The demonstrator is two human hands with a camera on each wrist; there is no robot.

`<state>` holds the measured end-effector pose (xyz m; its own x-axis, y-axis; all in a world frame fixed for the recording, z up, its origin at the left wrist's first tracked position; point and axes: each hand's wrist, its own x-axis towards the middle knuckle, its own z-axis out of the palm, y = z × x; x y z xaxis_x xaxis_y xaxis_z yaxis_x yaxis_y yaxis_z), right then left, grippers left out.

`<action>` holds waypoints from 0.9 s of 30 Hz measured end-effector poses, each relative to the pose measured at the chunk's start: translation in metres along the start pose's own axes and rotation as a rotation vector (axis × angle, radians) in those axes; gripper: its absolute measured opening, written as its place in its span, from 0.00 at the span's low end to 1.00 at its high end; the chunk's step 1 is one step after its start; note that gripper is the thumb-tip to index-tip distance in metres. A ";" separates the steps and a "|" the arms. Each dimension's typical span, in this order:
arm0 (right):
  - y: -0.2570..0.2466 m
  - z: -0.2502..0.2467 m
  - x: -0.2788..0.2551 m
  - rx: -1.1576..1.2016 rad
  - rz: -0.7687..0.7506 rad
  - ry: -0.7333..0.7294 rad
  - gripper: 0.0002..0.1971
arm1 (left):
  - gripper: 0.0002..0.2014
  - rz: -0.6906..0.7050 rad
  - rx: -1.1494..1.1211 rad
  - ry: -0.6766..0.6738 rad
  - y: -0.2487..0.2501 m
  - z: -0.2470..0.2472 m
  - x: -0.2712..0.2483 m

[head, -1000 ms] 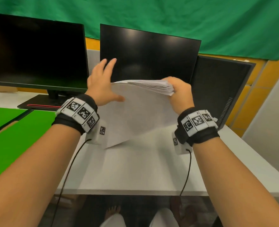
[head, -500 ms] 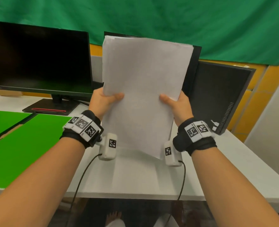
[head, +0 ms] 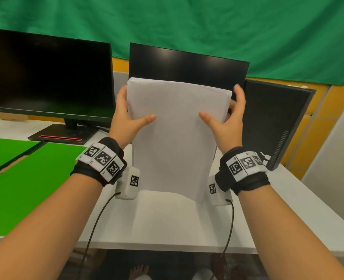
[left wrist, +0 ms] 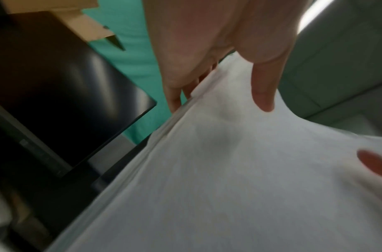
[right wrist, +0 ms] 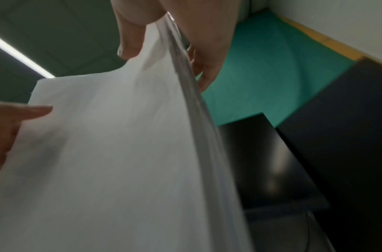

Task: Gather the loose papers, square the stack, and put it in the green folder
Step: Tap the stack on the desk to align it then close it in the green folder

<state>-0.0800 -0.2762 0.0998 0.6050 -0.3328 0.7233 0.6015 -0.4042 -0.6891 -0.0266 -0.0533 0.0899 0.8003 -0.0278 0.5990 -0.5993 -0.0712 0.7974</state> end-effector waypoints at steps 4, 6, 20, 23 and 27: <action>-0.016 -0.001 0.013 -0.167 -0.271 0.057 0.29 | 0.48 0.245 0.220 0.000 0.013 0.002 0.008; -0.016 0.000 0.018 -0.236 -0.336 0.070 0.15 | 0.40 0.272 0.347 0.011 0.015 0.003 0.009; 0.056 -0.003 -0.038 0.033 0.516 -0.233 0.13 | 0.42 -0.347 -0.184 -0.121 -0.041 0.005 -0.006; 0.062 -0.004 -0.040 0.081 0.562 -0.218 0.05 | 0.25 -0.374 -0.197 -0.097 -0.046 0.014 -0.008; 0.061 -0.004 -0.036 0.082 0.536 -0.249 0.04 | 0.21 -0.356 -0.234 -0.057 -0.048 0.018 -0.007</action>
<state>-0.0672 -0.2927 0.0317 0.9336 -0.2581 0.2486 0.2112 -0.1643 -0.9635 -0.0032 -0.0678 0.0457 0.9539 -0.0976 0.2836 -0.2687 0.1420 0.9527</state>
